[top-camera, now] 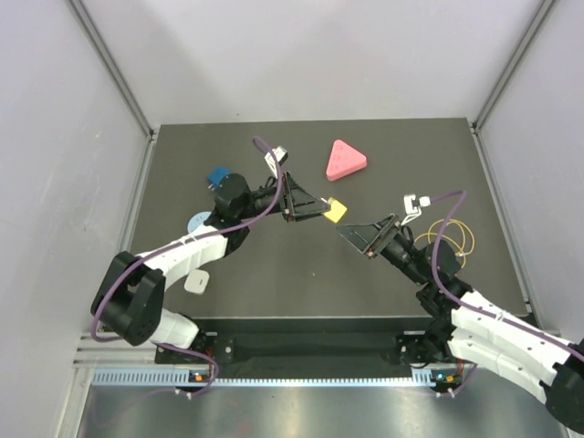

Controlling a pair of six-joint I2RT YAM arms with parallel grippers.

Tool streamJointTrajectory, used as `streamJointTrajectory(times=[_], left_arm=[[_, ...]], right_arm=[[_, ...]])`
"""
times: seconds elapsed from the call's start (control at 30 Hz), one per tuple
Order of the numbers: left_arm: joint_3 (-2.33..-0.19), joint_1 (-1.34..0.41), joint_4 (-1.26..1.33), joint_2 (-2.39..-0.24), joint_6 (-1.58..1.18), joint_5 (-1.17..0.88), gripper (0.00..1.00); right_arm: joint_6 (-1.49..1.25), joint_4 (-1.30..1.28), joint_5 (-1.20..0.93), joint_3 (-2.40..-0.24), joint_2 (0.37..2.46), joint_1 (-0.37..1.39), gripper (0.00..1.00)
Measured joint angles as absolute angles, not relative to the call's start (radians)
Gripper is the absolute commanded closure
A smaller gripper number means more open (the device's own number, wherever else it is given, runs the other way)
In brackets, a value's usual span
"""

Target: Insert the plug

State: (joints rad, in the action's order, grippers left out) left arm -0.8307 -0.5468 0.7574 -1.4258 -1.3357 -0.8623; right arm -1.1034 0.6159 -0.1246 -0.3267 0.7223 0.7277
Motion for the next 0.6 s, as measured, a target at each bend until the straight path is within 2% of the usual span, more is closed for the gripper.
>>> streamJointTrajectory(times=[0.13,0.27,0.43,0.57,0.6], left_arm=[[-0.805,-0.575,0.844,-1.432,-1.387,-0.849,1.0],[-0.793,-0.595,0.918,-1.441,-1.425,-0.84,1.0],[-0.776,-0.598,0.984,-1.453,-1.462,-0.833,1.0],[-0.765,-0.598,1.006,-1.454,-1.47,-0.829,1.0],[-0.762,-0.598,1.014,-1.454,-1.472,-0.828,1.0]], right_arm=[[-1.128,0.674,-0.118,-0.327,0.749,0.722,0.46],[-1.165,0.748,-0.109,-0.323,0.792,0.717,0.58],[-1.184,0.802,-0.103,-0.321,0.81,0.717,0.59],[-1.19,0.818,-0.093,-0.321,0.812,0.717,0.65],[-1.19,0.821,-0.09,-0.321,0.812,0.717,0.7]])
